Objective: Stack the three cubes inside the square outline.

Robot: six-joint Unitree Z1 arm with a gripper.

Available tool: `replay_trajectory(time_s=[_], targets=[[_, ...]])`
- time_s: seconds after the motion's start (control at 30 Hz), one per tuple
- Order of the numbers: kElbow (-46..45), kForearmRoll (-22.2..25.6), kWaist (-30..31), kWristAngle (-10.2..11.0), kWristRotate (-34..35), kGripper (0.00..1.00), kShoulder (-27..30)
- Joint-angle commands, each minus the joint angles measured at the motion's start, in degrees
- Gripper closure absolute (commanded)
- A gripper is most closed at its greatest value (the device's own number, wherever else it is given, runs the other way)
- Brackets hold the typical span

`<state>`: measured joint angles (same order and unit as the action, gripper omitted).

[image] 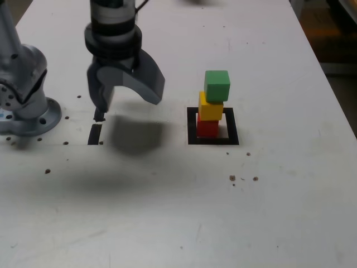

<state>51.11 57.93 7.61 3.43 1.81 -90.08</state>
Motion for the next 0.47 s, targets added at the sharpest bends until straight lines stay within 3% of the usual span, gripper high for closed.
replay_trajectory(time_s=[0.0,0.23,0.43], targets=[[-0.94,-1.76,-0.59,-0.31,-0.82,0.0,-0.76],[-3.33,-9.11,-2.15,-1.15,-3.65,0.0,-4.59],[-3.51,-10.7,-2.16,-1.61,-3.74,0.0,-4.99]])
